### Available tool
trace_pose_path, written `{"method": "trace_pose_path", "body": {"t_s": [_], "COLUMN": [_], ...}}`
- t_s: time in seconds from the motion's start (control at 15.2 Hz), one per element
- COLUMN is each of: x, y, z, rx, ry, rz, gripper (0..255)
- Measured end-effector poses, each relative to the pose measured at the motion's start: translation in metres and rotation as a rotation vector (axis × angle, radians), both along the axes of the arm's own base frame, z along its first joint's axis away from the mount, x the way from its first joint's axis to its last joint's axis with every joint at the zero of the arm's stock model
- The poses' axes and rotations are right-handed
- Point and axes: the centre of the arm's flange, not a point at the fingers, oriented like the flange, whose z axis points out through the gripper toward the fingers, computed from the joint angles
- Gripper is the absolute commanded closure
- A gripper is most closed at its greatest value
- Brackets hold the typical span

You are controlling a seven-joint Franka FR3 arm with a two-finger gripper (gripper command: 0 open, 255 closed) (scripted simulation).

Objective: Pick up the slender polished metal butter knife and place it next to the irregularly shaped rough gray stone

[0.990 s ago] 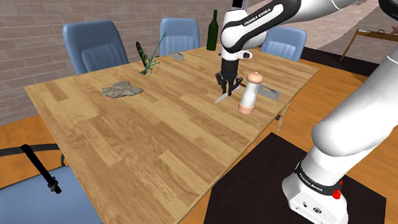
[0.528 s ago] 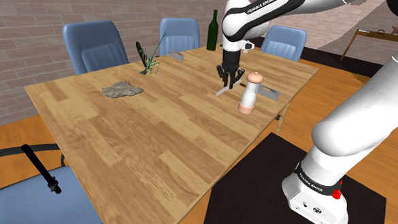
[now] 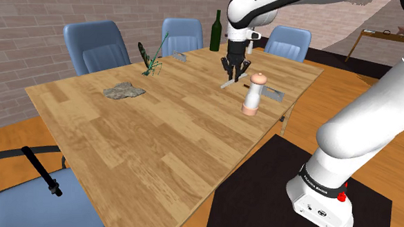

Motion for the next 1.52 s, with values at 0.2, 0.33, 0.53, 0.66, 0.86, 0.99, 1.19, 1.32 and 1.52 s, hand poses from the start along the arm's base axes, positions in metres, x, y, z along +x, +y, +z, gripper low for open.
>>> {"method": "trace_pose_path", "body": {"t_s": [0.2,0.33,0.53,0.66,0.86,0.99,1.19,1.32,1.52], "x": [0.015,0.025,0.045,0.055,0.076,0.088,0.110,0.119,0.125], "y": [0.025,0.048,0.080,0.102,0.140,0.164,0.198,0.219,0.229], "z": [0.001,0.005,0.004,0.002,0.002,0.003,0.004,0.005,-0.004], "rx": [0.000,0.000,0.000,0.000,-0.001,0.000,0.000,0.000,0.000], "ry": [0.000,0.000,0.001,0.000,0.000,0.000,0.000,0.000,0.001], "rz": [0.001,0.001,0.001,0.002,0.002,0.002,0.002,0.002,0.001], "gripper": [255,255,255,255,255,255,255,255,255]}}
